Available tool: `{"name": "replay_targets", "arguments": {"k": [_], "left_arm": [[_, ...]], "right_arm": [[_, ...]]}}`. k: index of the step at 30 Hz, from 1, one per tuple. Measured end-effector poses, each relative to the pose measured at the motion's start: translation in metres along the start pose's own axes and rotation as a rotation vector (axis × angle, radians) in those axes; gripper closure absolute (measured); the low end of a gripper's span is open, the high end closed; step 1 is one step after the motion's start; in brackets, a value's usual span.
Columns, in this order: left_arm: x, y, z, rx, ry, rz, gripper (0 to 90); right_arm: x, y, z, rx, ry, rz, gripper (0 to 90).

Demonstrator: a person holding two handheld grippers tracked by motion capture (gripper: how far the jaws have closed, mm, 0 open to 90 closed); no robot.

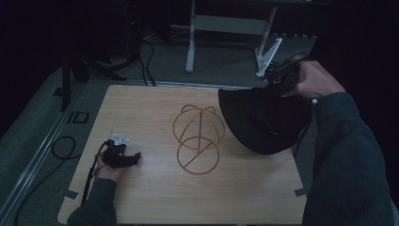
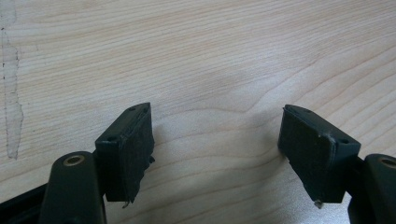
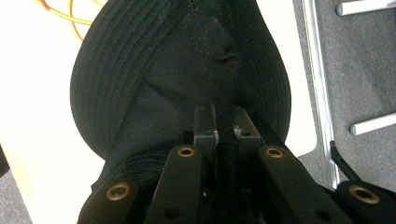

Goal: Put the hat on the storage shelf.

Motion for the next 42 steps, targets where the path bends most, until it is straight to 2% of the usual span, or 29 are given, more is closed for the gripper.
{"name": "replay_targets", "arguments": {"k": [24,42], "left_arm": [[0.000,0.001,0.000,0.002,0.001,0.001,26.9],[0.000,0.001,0.000,0.003,-0.002,0.000,26.8]], "right_arm": [[-0.011,-0.005,0.022,-0.021,0.074,0.022,84.9],[-0.023,-0.010,0.029,-0.049,0.118,0.047,84.9]]}}
Point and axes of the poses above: each handheld gripper's, and its own axes: z roughly backward along the jaws, x roughly out of its underside, y roughly to its right, the point moved 1 cm from there along -z, roughly forward along the jaws, and after that the axes turned 4 degrees about y, right-handed, at the moved point
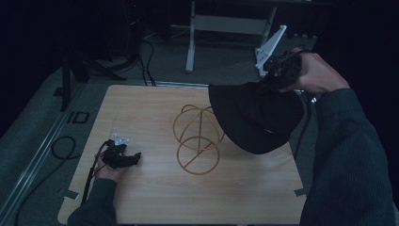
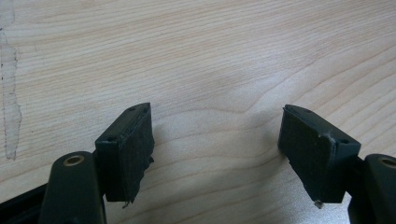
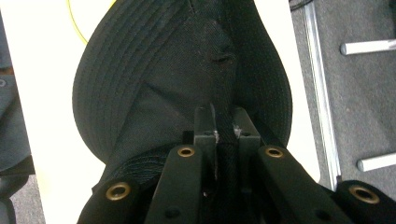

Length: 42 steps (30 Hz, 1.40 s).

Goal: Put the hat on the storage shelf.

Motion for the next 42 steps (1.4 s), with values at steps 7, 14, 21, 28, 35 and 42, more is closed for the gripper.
{"name": "replay_targets", "arguments": {"k": [7,14,21,28,35,42], "left_arm": [[0.000,0.000,0.000,0.000,0.001,0.000,26.8],[0.000,0.000,0.000,0.000,0.001,-0.001,26.8],[0.000,0.000,0.000,0.001,0.002,-0.001,26.8],[0.000,0.000,0.000,0.001,0.002,-0.003,26.8],[0.000,0.000,0.000,0.002,0.000,-0.006,26.8],[-0.001,0.000,0.000,0.003,0.000,-0.005,26.9]], "right_arm": [[-0.008,-0.002,0.001,-0.018,0.023,0.016,84.8],[-0.018,-0.004,-0.002,-0.022,0.027,0.032,84.9],[-0.030,-0.008,-0.003,-0.021,0.024,0.045,84.8],[-0.045,-0.011,-0.008,-0.021,0.022,0.059,84.8],[-0.065,-0.013,-0.013,-0.026,0.021,0.085,84.8],[-0.083,-0.016,-0.020,-0.027,0.009,0.101,84.8]]}}
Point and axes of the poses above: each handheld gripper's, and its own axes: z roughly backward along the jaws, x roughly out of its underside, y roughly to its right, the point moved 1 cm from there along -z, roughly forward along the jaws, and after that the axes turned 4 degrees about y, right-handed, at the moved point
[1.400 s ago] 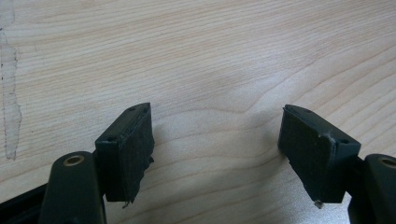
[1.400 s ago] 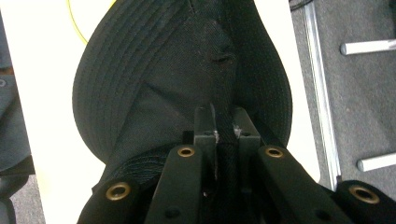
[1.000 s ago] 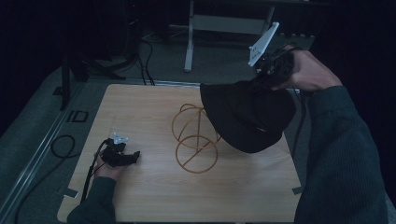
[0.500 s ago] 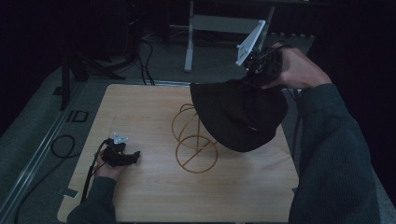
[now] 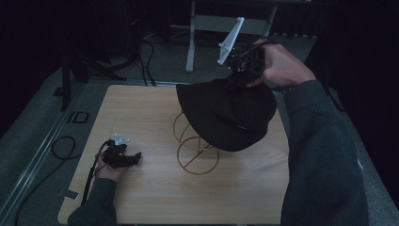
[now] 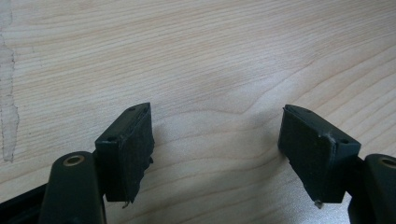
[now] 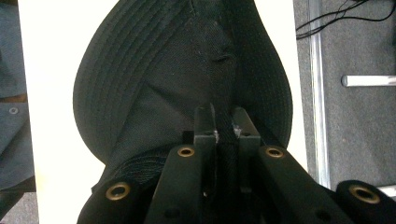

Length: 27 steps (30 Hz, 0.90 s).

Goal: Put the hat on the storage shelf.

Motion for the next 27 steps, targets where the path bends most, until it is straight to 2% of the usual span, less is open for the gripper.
{"name": "replay_targets", "arguments": {"k": [2,8,15,27], "left_arm": [[0.000,0.000,0.000,0.000,0.000,0.000,26.9],[0.000,0.000,0.000,0.001,0.001,-0.002,26.8],[0.000,0.000,0.000,0.002,0.000,-0.002,26.8],[0.000,0.000,0.000,0.003,0.000,0.000,26.8]], "right_arm": [[-0.003,0.000,-0.002,-0.005,-0.005,0.005,84.8],[-0.030,-0.002,-0.014,-0.013,-0.025,0.033,84.8],[-0.052,-0.003,-0.027,-0.036,-0.035,0.040,84.6],[-0.072,-0.007,-0.055,-0.083,-0.071,0.042,84.1]]}}
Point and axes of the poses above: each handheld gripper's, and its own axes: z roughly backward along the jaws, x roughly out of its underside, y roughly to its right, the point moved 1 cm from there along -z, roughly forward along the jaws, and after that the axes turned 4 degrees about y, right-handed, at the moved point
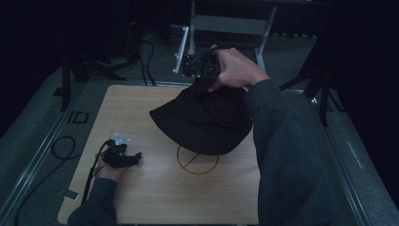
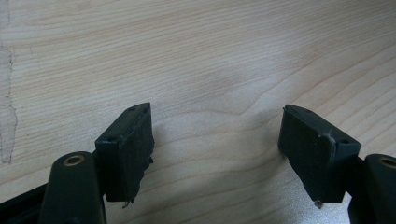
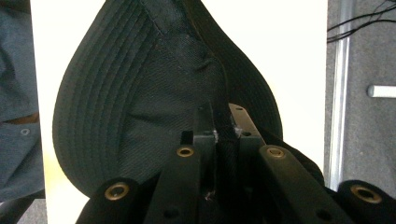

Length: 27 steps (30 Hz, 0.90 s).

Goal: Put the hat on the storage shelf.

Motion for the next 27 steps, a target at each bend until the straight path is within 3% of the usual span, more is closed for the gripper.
{"name": "replay_targets", "arguments": {"k": [17,25,27], "left_arm": [[0.000,0.000,0.000,0.002,0.001,-0.002,26.8],[0.000,0.000,0.000,0.001,0.002,0.000,26.8],[0.000,0.000,0.000,0.002,0.001,-0.002,26.8]], "right_arm": [[-0.030,-0.007,-0.028,-0.020,-0.018,0.023,83.2],[-0.038,-0.008,-0.044,-0.040,-0.012,0.032,79.4],[-0.040,-0.007,-0.046,-0.039,0.010,0.031,76.5]]}}
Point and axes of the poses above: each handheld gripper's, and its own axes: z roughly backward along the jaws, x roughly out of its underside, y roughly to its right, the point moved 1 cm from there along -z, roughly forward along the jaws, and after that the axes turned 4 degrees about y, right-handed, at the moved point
